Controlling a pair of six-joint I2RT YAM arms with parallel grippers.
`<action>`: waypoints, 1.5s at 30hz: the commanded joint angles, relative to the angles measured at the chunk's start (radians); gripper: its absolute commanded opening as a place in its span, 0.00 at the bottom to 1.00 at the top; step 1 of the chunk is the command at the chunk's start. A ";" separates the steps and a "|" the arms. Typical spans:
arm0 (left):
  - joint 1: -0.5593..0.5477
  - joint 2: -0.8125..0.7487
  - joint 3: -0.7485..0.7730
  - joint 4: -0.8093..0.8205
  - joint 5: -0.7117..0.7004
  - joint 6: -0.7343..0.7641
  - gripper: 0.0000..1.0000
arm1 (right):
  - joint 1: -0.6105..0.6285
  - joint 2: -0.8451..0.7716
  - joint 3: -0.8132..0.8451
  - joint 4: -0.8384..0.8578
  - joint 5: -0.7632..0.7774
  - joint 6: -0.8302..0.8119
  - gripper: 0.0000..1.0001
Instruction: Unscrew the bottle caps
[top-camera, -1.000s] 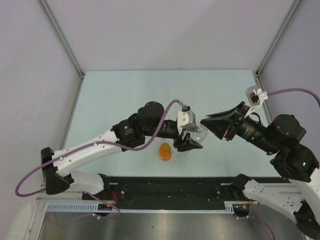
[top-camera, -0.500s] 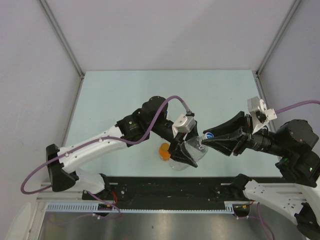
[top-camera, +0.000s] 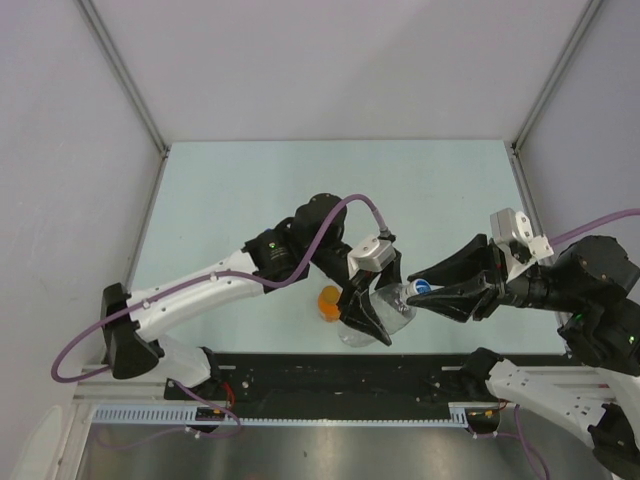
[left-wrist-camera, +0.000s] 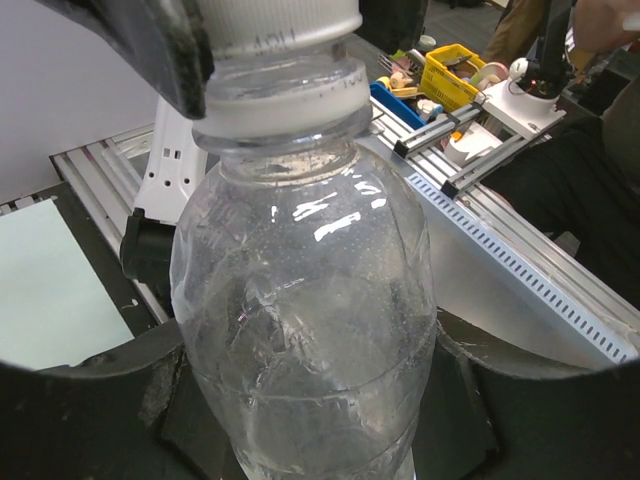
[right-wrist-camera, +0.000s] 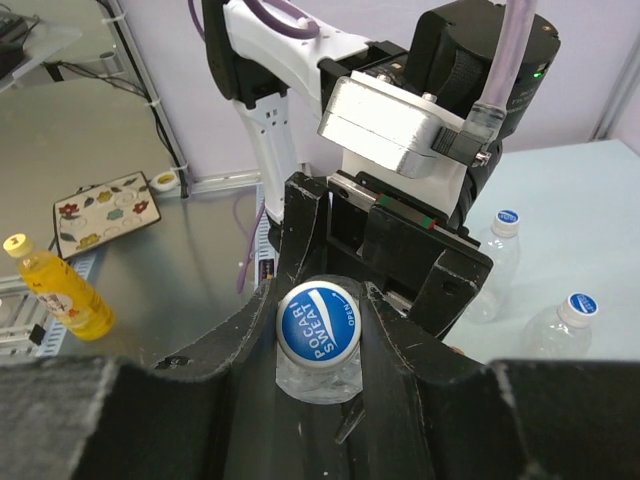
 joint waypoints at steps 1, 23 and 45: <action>0.002 -0.003 0.011 -0.004 0.126 0.012 0.00 | -0.006 -0.017 0.094 0.037 -0.026 -0.067 0.00; 0.002 -0.037 0.032 -0.037 -0.001 0.024 0.00 | -0.008 0.054 0.098 -0.039 0.017 -0.041 0.59; 0.002 -0.109 -0.008 -0.060 -0.669 0.114 0.00 | -0.008 0.072 0.068 -0.021 0.782 0.280 0.74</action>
